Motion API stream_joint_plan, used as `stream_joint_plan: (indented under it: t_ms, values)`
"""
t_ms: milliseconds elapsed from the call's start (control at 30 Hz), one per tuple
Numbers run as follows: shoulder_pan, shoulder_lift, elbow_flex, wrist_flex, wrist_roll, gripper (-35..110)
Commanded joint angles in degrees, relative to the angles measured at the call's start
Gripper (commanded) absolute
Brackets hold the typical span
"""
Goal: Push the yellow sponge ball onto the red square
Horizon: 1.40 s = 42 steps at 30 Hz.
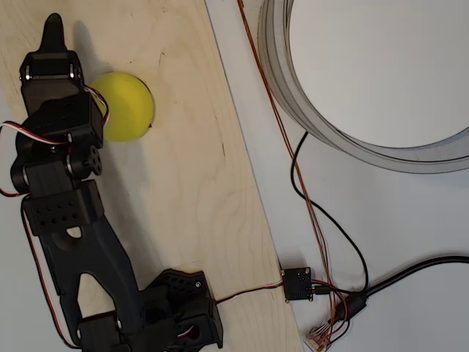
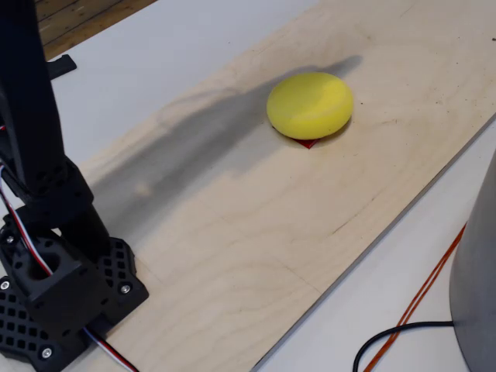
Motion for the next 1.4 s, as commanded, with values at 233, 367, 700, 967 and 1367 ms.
stream_joint_plan:
  t_ms: [233, 367, 700, 967, 1367]
  values:
    - [-2.5, -0.6, 8.3, -12.9, 4.4, 17]
    - [-2.4, 1.3, 14.3, -16.3, 5.2, 17]
    - [-2.1, 3.6, 24.5, -24.6, 5.5, 17]
    - [-1.8, 6.2, 31.5, -29.4, 5.6, 16]
    - [-1.2, 11.9, 40.3, -32.4, 5.0, 16]
